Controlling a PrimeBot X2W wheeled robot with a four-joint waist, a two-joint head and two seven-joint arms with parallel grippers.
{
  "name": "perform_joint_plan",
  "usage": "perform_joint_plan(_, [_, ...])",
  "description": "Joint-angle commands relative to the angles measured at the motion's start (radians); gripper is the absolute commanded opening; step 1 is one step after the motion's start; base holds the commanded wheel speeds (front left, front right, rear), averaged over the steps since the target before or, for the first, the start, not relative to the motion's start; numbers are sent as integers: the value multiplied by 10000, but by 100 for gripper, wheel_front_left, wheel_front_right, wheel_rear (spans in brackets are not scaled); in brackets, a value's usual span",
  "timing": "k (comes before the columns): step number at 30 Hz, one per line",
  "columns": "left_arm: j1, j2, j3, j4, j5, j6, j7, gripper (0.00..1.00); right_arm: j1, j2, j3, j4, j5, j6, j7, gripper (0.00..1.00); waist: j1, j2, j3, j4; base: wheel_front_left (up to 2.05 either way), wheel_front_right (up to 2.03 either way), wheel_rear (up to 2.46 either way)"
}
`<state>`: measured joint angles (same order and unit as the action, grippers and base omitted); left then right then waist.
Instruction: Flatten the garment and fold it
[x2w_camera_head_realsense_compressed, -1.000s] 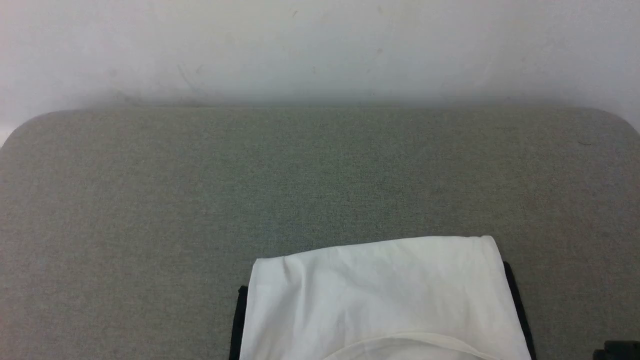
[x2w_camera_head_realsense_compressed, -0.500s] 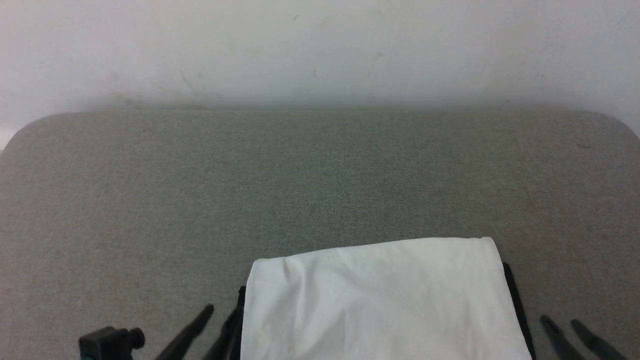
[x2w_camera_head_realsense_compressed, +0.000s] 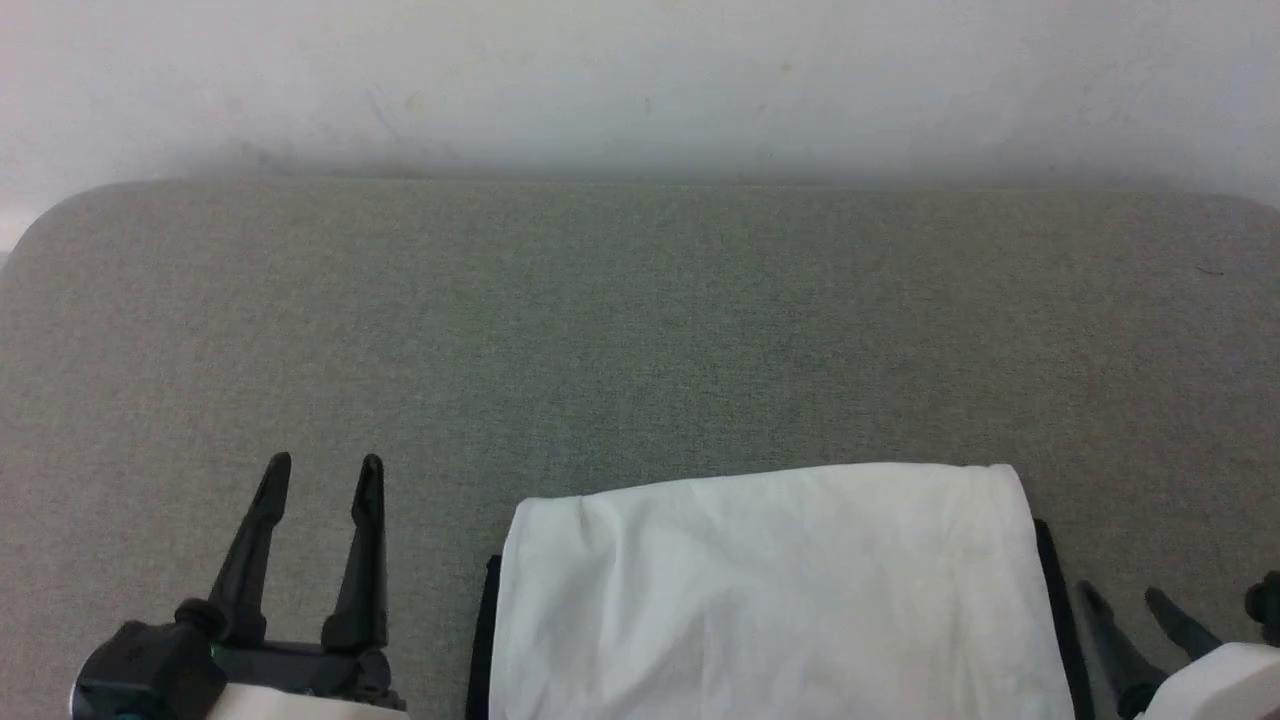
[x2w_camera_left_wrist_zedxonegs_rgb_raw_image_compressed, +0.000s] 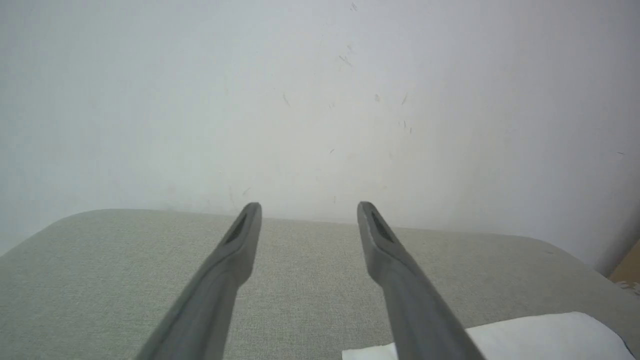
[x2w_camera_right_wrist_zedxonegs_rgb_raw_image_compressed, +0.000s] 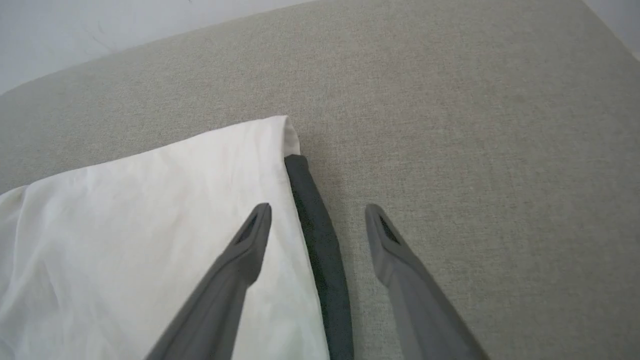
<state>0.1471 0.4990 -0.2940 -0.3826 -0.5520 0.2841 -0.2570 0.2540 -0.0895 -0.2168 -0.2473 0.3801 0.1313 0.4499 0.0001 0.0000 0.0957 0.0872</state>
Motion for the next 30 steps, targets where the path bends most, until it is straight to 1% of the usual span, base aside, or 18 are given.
perform_joint_plan(1, [168,-217,90,66,254,-22,-45,100,-195,-71,62,246,-98,-6,63,100,-1,0,140,152,0,0,0])
perform_joint_plan(5, [292,-814,174,364,679,-471,-45,100,-451,-478,391,1294,-273,-6,94,100,-1,0,336,386,0,0,0])
perform_joint_plan(8, [253,-1089,306,557,855,-814,-46,100,-656,-726,581,2003,-255,-6,-90,100,-1,0,442,534,0,0,0])
perform_joint_plan(14, [259,-1326,608,835,1040,-1323,-46,100,-974,-925,1283,2924,147,-6,-106,100,-1,0,485,642,0,0,0])
perform_joint_plan(19, [291,-1485,706,1029,970,-1660,-46,100,-1104,-1022,1769,3535,624,-6,375,100,-1,0,387,597,0,0,0])
perform_joint_plan(20, [297,-1514,713,1063,955,-1710,-47,100,-1129,-1035,1817,3651,689,-6,475,94,-1,0,358,587,0,0,0])
perform_joint_plan(22, [313,-1551,700,1144,932,-1804,-47,100,-1195,-1026,1783,3897,717,-6,563,2,-1,0,277,566,0,0,0])
perform_joint_plan(23, [318,-1571,701,1179,925,-1834,-47,100,-1221,-1014,1782,4013,710,-6,612,0,-1,0,236,557,0,0,0])
perform_joint_plan(25, [331,-1606,709,1241,924,-1871,-47,100,-1284,-977,1755,4166,673,-6,588,0,-1,0,138,530,0,0,0])
perform_joint_plan(30, [456,-1647,744,1294,957,-1917,-47,100,-1669,-938,1459,4241,263,-6,-3,0,-1,0,-99,349,0,0,0])
